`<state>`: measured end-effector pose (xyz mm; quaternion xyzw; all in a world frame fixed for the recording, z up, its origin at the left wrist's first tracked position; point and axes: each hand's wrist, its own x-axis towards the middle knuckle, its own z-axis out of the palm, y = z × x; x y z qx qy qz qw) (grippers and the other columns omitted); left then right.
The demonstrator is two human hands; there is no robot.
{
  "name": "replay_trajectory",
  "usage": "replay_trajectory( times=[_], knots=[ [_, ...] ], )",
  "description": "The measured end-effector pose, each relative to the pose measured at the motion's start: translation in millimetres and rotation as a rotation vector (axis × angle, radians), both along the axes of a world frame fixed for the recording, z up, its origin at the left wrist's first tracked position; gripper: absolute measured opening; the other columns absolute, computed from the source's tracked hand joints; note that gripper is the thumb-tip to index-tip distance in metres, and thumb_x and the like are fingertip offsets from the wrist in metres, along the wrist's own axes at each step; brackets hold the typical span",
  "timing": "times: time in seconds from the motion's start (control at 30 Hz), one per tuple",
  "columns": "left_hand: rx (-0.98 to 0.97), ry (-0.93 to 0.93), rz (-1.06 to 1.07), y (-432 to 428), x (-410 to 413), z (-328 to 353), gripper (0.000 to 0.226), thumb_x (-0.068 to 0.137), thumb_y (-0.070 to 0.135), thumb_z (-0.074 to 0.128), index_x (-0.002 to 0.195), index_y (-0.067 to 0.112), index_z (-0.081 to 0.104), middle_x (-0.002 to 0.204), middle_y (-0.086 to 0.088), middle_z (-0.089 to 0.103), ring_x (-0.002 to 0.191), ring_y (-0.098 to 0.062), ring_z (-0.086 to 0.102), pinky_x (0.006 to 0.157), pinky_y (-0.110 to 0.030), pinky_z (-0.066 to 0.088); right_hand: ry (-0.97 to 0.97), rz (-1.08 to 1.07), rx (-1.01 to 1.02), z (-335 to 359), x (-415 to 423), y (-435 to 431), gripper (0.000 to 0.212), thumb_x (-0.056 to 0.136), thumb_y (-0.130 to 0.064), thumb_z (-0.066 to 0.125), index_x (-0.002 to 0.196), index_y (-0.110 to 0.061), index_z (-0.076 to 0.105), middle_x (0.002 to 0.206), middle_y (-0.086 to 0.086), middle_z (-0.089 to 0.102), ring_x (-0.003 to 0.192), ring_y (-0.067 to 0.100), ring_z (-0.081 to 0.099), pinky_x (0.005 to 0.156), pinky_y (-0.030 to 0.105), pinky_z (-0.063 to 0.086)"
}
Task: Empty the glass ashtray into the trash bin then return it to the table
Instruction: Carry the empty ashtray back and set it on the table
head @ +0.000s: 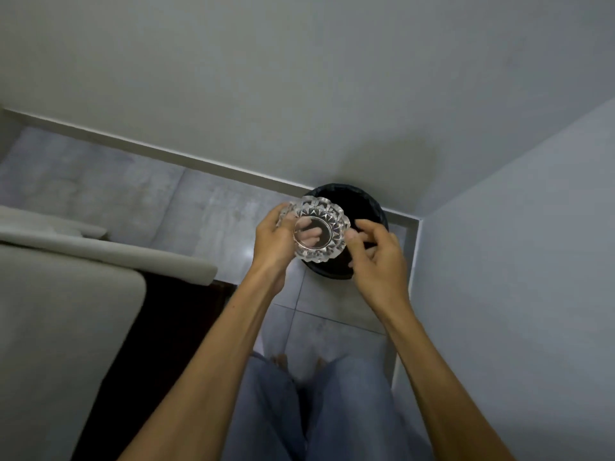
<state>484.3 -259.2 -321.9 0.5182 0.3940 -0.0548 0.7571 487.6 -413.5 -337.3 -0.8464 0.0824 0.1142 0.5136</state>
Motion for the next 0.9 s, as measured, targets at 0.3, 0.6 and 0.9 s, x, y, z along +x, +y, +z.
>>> replay_trajectory(
  times=[0.3,0.6,0.9],
  knots=[
    [-0.045,-0.09,0.011,-18,-51,172,0.024,0.106,0.012,0.042,0.114,0.019,0.063,0.107,-0.024,0.073,0.085,-0.033,0.072,0.092,-0.049,0.057,0.148,0.009,0.297,174,-43,-1,0.029,0.104,-0.025,0.045,0.13,-0.026,0.057,0.078,0.002,0.067,0.044,0.008,0.059,0.04,0.024,0.047],
    [0.179,-0.126,0.089,-2,-93,245,0.029,0.102,0.021,0.051,0.121,0.015,0.072,0.111,-0.01,0.077,0.107,-0.028,0.072,0.095,-0.045,0.054,0.082,0.083,0.302,259,-68,15,0.035,0.103,-0.024,0.047,0.136,-0.019,0.056,0.084,0.007,0.07,0.04,0.01,0.059,0.038,0.023,0.048],
    [0.273,-0.185,0.277,45,-147,280,0.024,0.1,0.021,0.056,0.098,0.031,0.078,0.097,0.0,0.08,0.09,-0.017,0.072,0.088,-0.042,0.057,0.04,0.231,0.305,303,-94,70,0.028,0.1,-0.024,0.053,0.124,-0.035,0.06,0.09,0.006,0.071,0.041,0.01,0.063,0.04,0.025,0.051]
  ],
)
